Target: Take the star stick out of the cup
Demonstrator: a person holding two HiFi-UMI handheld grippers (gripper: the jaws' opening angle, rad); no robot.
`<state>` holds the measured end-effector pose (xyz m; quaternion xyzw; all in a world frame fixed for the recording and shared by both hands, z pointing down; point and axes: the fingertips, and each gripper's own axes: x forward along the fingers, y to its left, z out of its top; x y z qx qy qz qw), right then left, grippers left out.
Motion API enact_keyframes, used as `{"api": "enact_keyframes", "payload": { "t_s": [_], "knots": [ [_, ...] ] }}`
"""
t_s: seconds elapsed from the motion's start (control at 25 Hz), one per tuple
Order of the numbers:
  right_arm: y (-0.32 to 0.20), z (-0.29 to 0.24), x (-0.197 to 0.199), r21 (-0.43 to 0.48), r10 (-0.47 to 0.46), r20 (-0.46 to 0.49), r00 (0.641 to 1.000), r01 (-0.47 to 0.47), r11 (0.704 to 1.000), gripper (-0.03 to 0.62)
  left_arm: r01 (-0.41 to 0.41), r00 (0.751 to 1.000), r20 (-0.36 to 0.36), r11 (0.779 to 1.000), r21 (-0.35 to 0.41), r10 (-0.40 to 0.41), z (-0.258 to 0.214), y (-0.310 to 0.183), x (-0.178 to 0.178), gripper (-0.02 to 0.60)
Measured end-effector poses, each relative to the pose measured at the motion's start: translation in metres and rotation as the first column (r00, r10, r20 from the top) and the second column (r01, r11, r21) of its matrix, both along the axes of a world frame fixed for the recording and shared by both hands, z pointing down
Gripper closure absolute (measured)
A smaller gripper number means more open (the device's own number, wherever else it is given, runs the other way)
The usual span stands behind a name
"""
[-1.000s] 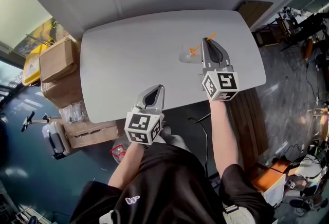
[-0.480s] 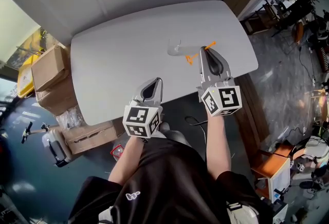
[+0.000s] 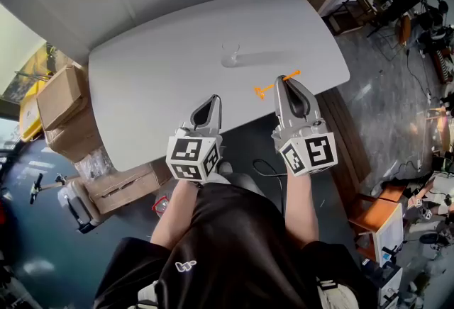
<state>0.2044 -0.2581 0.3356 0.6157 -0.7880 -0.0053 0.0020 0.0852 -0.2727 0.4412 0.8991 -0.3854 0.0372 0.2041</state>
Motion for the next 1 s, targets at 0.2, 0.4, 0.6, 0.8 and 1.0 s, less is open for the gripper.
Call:
{"api": "enact_keyframes", "payload": {
  "t_s": [0.2,0.4,0.6,0.8,1.0],
  "knots": [
    [0.018,0.012,-0.004,-0.023,-0.002,0.021,1.000,0.002,1.000,0.580,-0.006,1.000,0.007,1.000,0.016,0.006,-0.004,0.007,0.003,0.580],
    [0.024,0.020,-0.008,-0.025,-0.007,0.029,1.000,0.007,1.000,0.580,-0.004,1.000,0.007,1.000,0.028,0.004,-0.005,0.014,0.005,0.580],
    [0.032,0.026,-0.005,-0.034,-0.004,0.038,0.999,0.005,0.999,0.580,-0.004,1.000,0.009,0.999,0.043,0.004,-0.006,0.024,0.012,0.580],
    [0.034,0.034,0.000,-0.048,-0.015,0.037,0.999,0.017,0.999,0.580,-0.008,1.000,0.013,0.998,0.066,0.007,-0.012,0.026,0.020,0.580],
    [0.035,0.033,0.001,-0.046,-0.029,0.031,0.999,0.031,0.998,0.580,-0.009,1.000,0.020,0.997,0.075,0.007,-0.014,0.028,0.021,0.580]
  ]
}}
